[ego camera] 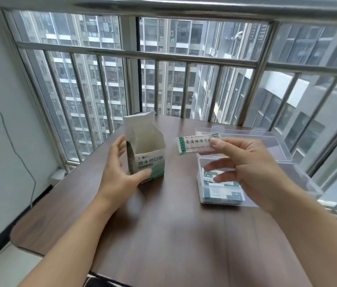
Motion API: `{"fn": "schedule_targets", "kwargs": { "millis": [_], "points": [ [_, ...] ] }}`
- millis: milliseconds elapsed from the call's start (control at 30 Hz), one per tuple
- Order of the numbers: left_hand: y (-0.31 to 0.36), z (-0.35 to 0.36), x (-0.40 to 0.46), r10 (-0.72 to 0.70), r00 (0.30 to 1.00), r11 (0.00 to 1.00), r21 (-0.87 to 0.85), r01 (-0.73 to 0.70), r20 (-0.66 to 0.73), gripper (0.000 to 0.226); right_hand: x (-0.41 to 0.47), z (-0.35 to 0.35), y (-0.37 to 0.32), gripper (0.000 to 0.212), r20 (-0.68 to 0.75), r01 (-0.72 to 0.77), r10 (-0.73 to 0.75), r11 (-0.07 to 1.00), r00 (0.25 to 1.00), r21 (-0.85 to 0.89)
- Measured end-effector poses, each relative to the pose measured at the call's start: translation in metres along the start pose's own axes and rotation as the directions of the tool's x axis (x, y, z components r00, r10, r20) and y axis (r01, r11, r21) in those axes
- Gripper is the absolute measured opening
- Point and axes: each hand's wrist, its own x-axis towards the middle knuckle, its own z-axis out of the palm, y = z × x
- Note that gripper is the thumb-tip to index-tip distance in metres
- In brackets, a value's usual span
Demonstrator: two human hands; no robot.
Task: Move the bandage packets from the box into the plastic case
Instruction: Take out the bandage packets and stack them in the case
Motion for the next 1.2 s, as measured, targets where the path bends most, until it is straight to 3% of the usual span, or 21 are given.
{"fn": "schedule_targets", "kwargs": {
  "millis": [67,133,167,200,267,333,367,467,533,567,600,667,767,833,1200],
  "points": [
    [0.022,-0.010,-0.017,0.232,0.951,0.971,0.101,-0.215,-0.204,0.078,-0.008,-0.005,0.006,0.016,0.003,0.002,-0.002,0.999,1.000,0.054],
    [0.058,-0.007,-0.038,0.543,0.777,0.839,0.195,-0.507,-0.319,0.046,-0.016,-0.010,0.011,0.016,0.013,0.021,-0.022,0.995,1.000,0.093],
    [0.076,0.009,-0.049,0.575,0.754,0.815,0.140,-0.562,-0.317,0.036,-0.022,-0.015,0.014,0.017,0.008,0.034,-0.035,0.993,0.999,0.111],
    [0.093,0.021,-0.056,0.524,0.805,0.844,0.043,-0.535,-0.280,0.030,-0.025,-0.012,0.015,0.018,0.019,0.053,-0.055,0.993,0.998,0.108],
    [0.128,0.058,-0.063,0.208,0.978,0.960,-0.188,-0.209,-0.022,0.028,-0.034,-0.012,0.018,0.018,0.011,0.102,-0.103,0.990,0.995,0.097],
    [0.141,0.088,-0.060,-0.098,0.973,0.948,-0.278,0.156,0.209,0.031,-0.039,-0.014,0.020,0.020,-0.014,0.131,-0.130,0.983,0.991,0.127],
    [0.143,0.096,-0.055,-0.149,0.954,0.939,-0.265,0.218,0.259,0.026,-0.041,-0.018,0.020,0.022,-0.035,0.116,-0.112,0.983,0.993,0.140],
    [0.139,0.119,-0.041,-0.182,0.932,0.953,-0.178,0.246,0.313,0.020,-0.044,-0.039,0.016,0.024,-0.103,0.095,-0.095,0.995,0.990,-0.004],
    [0.135,0.136,-0.032,-0.209,0.920,0.953,-0.141,0.267,0.331,0.023,-0.043,-0.058,0.006,0.025,-0.122,0.161,-0.185,0.969,0.975,-0.186],
    [0.135,0.148,-0.027,-0.209,0.918,0.959,-0.115,0.261,0.336,0.024,-0.043,-0.073,0.000,0.036,-0.133,0.226,-0.291,0.904,0.948,-0.363],
    [0.134,0.158,-0.021,-0.207,0.919,0.966,-0.082,0.247,0.335,0.025,-0.040,-0.086,-0.008,0.045,-0.096,0.281,-0.403,0.771,0.910,-0.572],
    [0.137,0.178,-0.011,-0.170,0.922,0.982,-0.022,0.189,0.347,0.026,-0.034,-0.106,-0.029,0.040,0.061,0.310,-0.483,0.454,0.873,-0.836],
    [0.146,0.205,-0.002,-0.066,0.932,0.995,0.098,0.033,0.356,0.025,-0.023,-0.124,-0.050,0.024,0.199,0.273,-0.304,0.224,0.932,-0.936],
    [0.150,0.218,-0.002,-0.039,0.923,0.991,0.132,-0.014,0.384,0.024,-0.013,-0.133,-0.052,0.022,0.247,0.283,-0.232,0.135,0.941,-0.950],
    [0.121,0.252,-0.011,-0.149,0.820,0.969,0.247,0.010,0.553,0.009,0.017,-0.161,-0.031,0.022,0.357,0.357,-0.045,0.233,0.933,-0.904]
  ]
}}
